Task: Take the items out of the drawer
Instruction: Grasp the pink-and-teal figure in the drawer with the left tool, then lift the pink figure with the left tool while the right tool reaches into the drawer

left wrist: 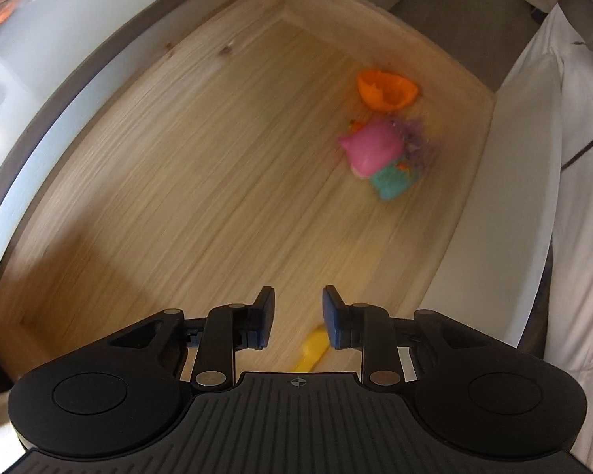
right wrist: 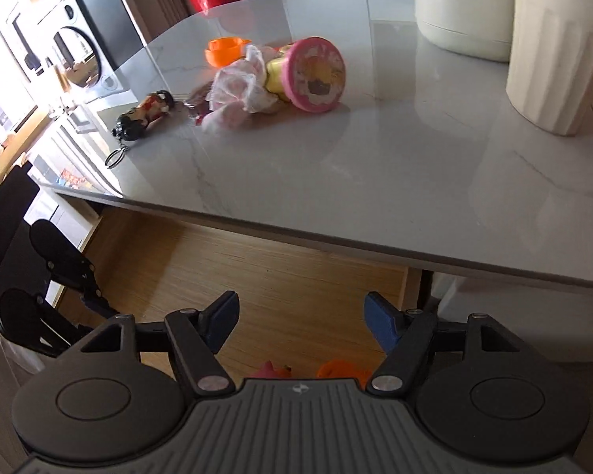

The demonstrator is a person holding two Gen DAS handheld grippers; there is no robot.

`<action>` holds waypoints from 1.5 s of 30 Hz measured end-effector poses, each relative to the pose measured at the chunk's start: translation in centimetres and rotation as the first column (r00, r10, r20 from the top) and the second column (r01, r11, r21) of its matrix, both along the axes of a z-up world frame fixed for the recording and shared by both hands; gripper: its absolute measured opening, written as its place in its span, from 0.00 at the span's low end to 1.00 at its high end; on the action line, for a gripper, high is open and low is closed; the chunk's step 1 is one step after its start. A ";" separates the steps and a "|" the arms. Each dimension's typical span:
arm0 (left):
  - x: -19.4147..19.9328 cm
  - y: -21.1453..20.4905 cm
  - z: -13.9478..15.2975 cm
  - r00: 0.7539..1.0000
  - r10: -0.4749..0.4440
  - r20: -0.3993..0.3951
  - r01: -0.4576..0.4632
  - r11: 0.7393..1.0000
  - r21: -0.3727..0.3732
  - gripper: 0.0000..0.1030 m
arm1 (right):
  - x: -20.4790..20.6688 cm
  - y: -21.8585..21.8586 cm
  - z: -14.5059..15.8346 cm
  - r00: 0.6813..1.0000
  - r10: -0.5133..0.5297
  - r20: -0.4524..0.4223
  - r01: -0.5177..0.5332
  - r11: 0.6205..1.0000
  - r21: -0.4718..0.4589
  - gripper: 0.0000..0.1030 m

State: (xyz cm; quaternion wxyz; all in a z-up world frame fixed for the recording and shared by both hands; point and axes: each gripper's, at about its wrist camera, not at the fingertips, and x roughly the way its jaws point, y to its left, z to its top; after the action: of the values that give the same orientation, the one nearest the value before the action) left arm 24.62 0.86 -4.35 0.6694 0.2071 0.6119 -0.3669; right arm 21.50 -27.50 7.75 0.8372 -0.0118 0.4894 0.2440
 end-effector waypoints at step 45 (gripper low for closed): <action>2.9 -11.2 -0.9 0.906 0.388 -0.166 -0.385 0.921 0.054 0.39 | -2.5 -9.4 2.6 0.947 -0.308 0.088 0.293 0.944 0.151 0.94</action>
State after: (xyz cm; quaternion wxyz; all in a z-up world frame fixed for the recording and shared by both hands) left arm 27.48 -10.38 -5.30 0.6707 0.0557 0.7004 -0.2377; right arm 18.96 -36.92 10.34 0.8891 0.1069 0.4207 0.1451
